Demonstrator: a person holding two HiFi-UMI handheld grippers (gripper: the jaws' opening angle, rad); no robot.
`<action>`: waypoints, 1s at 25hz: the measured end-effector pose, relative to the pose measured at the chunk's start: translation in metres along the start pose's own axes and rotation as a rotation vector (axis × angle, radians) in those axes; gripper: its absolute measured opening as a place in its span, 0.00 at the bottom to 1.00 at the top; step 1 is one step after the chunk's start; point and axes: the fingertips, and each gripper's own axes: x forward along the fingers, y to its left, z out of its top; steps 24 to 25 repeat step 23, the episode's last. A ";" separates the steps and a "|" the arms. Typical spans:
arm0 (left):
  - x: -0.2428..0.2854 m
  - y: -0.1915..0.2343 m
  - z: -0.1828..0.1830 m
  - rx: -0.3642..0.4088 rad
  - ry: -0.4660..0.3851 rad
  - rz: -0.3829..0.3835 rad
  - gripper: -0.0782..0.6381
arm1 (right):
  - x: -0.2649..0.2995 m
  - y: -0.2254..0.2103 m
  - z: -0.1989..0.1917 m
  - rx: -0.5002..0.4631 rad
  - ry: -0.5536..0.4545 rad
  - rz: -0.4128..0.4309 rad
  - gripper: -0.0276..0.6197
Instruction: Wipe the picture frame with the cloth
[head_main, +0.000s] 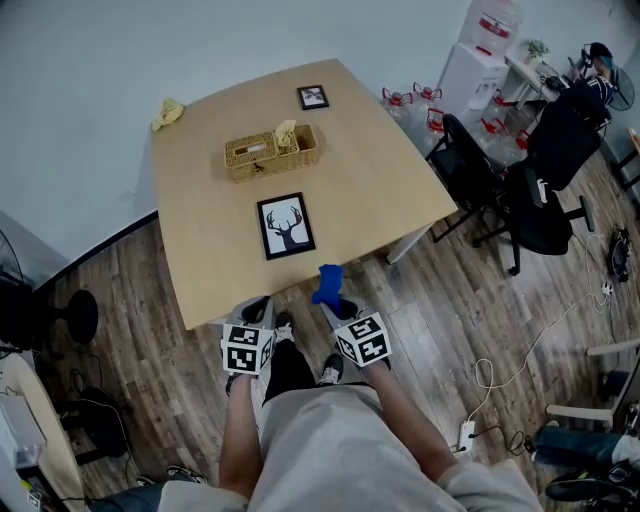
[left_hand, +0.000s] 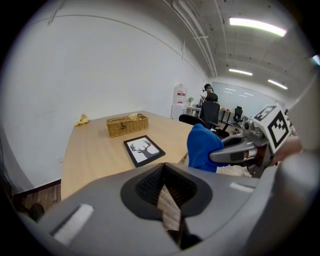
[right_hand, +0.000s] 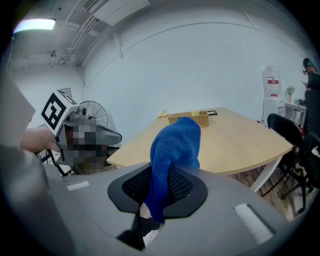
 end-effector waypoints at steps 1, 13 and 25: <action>0.000 0.001 -0.001 -0.002 0.001 0.000 0.18 | 0.001 0.000 0.000 -0.001 0.001 -0.001 0.12; -0.003 0.008 -0.008 -0.025 -0.008 0.003 0.18 | 0.004 0.003 -0.003 -0.012 0.018 0.001 0.13; 0.003 0.004 -0.008 -0.028 -0.007 -0.007 0.18 | 0.001 -0.004 -0.006 -0.021 0.032 -0.012 0.12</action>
